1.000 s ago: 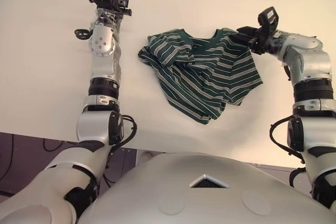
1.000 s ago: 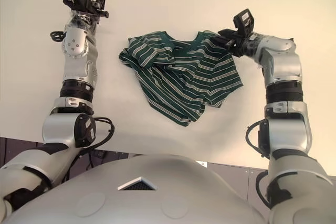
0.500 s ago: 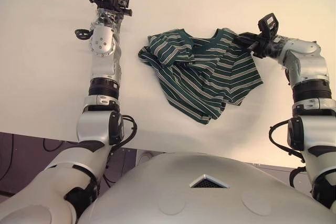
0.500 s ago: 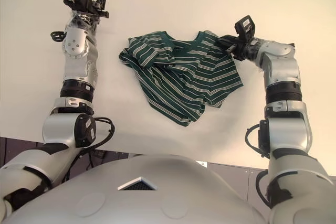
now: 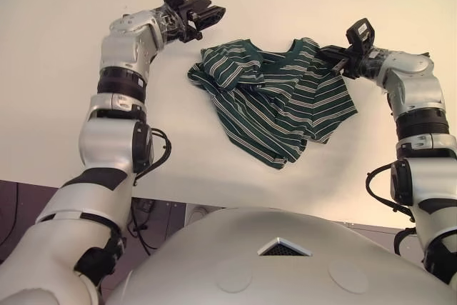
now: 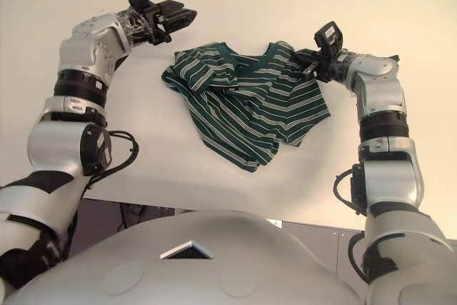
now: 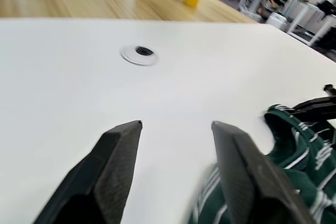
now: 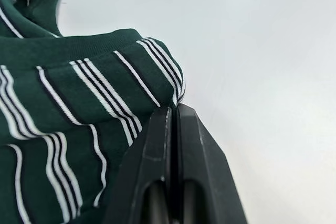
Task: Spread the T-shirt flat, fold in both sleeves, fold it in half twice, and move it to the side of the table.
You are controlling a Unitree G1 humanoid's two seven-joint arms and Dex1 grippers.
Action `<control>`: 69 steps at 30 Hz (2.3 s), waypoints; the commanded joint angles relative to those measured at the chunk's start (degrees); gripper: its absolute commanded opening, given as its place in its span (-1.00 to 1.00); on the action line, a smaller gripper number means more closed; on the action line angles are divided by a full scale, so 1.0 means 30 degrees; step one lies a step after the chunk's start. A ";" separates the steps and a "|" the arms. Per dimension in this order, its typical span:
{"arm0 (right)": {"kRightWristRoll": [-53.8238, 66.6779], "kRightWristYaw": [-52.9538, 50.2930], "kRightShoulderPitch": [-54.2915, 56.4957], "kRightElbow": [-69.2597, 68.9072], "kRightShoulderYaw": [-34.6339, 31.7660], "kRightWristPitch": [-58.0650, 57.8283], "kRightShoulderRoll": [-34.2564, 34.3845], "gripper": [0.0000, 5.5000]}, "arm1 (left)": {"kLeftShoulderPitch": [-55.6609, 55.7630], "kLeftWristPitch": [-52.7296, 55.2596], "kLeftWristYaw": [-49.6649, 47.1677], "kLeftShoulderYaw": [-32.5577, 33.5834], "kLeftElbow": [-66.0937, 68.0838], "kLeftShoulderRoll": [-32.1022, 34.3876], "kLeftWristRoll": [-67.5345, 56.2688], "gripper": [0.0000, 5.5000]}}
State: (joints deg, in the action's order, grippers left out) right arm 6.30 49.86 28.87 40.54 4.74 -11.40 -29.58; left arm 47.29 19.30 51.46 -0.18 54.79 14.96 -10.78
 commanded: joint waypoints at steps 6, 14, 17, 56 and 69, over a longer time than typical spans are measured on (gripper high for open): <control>-0.0214 0.0037 -0.1168 -0.0722 0.0387 -0.0558 0.0564 -0.99 | 0.1002 -0.0786 0.0443 -0.2424 0.3319 -0.0024 0.3314 -0.11; -0.0313 0.0061 -0.0978 -0.0630 0.0559 -0.0503 0.0714 -1.00 | 0.0194 -0.1644 0.1718 -0.3837 0.3023 0.0205 0.4737 -0.48; -0.0394 0.0152 -0.0648 -0.0308 0.0727 -0.0374 0.0819 -1.00 | -0.0180 -0.2048 0.1556 -0.4425 0.2815 0.0389 0.5379 -0.66; -0.2602 -1.1231 1.6759 1.1900 -0.3344 0.8261 0.2106 -1.00 | 1.3512 -1.0175 -0.9159 -0.2732 0.7871 0.1675 0.9496 -0.99; 0.2595 0.0596 1.2511 0.6243 -0.5850 0.8618 0.2018 -1.00 | 1.1431 -1.6273 -0.4807 -0.1517 0.7412 0.4160 0.8831 -0.99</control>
State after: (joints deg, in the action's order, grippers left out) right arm 4.47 31.61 79.97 72.90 -11.49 20.49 -23.28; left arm 90.09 -24.86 20.32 -9.84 78.05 25.97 23.20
